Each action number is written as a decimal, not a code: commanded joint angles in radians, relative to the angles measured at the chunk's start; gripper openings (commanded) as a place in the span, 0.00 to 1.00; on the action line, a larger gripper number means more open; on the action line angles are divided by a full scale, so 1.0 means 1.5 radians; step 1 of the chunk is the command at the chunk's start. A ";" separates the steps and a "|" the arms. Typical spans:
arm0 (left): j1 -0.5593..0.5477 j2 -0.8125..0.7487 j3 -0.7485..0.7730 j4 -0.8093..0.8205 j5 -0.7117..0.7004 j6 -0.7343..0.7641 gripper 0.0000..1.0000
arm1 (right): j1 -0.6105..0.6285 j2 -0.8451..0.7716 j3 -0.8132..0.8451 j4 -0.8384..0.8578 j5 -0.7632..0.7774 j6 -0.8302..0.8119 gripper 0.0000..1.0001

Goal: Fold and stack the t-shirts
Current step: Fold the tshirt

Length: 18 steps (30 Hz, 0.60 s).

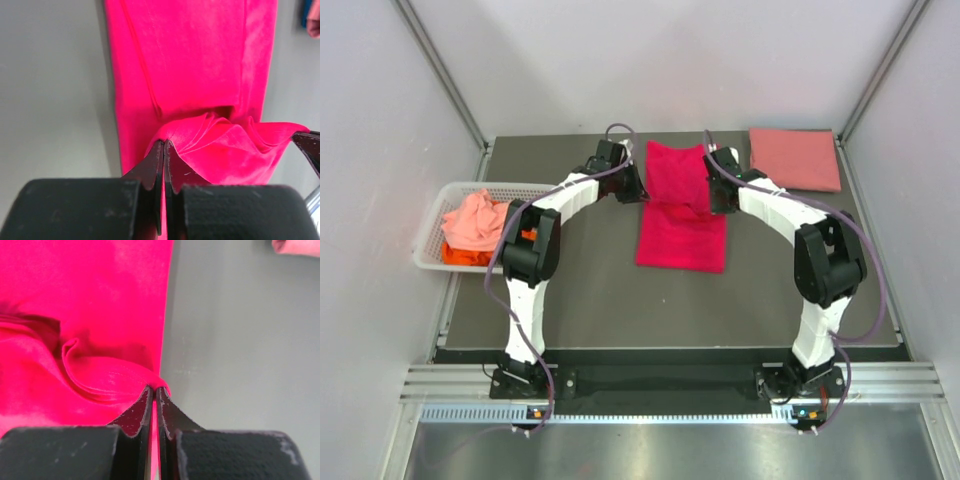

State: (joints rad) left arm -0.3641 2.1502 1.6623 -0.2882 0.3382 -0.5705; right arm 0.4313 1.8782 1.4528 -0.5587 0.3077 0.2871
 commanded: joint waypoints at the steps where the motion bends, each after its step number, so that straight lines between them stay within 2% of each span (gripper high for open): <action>1: 0.010 0.005 0.032 0.039 -0.012 0.002 0.00 | -0.021 0.022 0.047 0.016 -0.009 -0.025 0.00; 6: 0.011 0.018 0.031 0.050 -0.048 0.000 0.00 | -0.023 0.045 0.059 0.055 -0.015 -0.030 0.00; 14: 0.014 0.038 0.047 0.063 -0.065 0.011 0.00 | -0.029 0.100 0.106 0.047 -0.011 -0.041 0.00; 18: 0.014 0.066 0.087 0.049 -0.028 0.016 0.11 | -0.031 0.119 0.151 0.015 0.004 -0.038 0.00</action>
State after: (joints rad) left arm -0.3534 2.2265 1.7233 -0.2680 0.2699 -0.5690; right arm 0.4011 2.0453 1.5883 -0.5247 0.2863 0.2436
